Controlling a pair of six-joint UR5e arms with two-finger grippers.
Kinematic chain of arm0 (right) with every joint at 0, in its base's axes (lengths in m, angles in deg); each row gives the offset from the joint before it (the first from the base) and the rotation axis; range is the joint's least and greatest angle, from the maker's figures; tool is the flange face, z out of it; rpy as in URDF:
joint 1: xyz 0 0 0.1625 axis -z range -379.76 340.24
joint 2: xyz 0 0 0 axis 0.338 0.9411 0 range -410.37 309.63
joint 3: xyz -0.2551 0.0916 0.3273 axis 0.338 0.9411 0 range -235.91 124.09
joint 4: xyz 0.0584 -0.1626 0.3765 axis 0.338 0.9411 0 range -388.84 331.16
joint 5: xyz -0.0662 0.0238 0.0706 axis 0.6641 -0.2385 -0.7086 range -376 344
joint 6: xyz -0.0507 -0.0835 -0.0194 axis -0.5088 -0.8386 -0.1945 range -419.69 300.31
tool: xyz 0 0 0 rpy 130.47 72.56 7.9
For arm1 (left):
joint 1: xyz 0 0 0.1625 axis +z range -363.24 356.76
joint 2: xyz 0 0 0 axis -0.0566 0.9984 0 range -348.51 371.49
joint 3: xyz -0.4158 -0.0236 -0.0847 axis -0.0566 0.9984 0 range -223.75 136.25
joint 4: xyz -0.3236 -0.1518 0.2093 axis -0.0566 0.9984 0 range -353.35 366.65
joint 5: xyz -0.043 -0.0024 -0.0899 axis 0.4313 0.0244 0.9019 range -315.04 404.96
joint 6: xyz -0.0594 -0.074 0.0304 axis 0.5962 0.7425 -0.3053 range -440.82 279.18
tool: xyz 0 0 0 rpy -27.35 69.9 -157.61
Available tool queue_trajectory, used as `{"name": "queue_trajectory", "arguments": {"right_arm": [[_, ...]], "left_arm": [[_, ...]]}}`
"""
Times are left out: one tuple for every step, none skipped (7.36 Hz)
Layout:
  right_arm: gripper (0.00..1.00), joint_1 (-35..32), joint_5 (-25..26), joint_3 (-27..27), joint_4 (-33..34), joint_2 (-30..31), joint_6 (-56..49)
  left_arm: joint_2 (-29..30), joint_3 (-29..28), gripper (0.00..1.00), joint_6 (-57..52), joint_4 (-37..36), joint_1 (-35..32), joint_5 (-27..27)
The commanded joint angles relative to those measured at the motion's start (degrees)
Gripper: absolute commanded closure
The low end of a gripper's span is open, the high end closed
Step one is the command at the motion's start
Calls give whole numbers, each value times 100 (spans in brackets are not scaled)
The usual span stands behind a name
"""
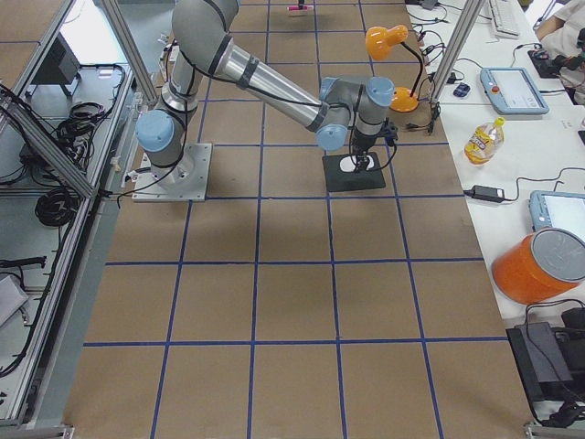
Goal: Place pen and mouse around notebook
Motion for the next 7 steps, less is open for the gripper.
{"name": "queue_trajectory", "arguments": {"right_arm": [[39,-52,-1,4,23,-224,51],[39,-44,7,-13,40,-251,43],[39,-44,7,-22,40,-295,34],[39,-44,-1,-14,58,-347,42],[39,-44,-1,-14,58,-383,42],[32,-44,34,-14,58,-374,51],[7,-35,86,-14,32,-374,60]], "left_arm": [[-84,-29,100,1194,31,-538,-12],[-146,-21,100,1817,31,-880,5],[-225,-3,100,2537,40,-1206,-3],[-313,23,100,3171,162,-1540,-3],[-401,41,100,3586,206,-1874,-3],[-445,50,100,4199,233,-2234,-12],[-489,58,100,5049,277,-2594,66]]}}
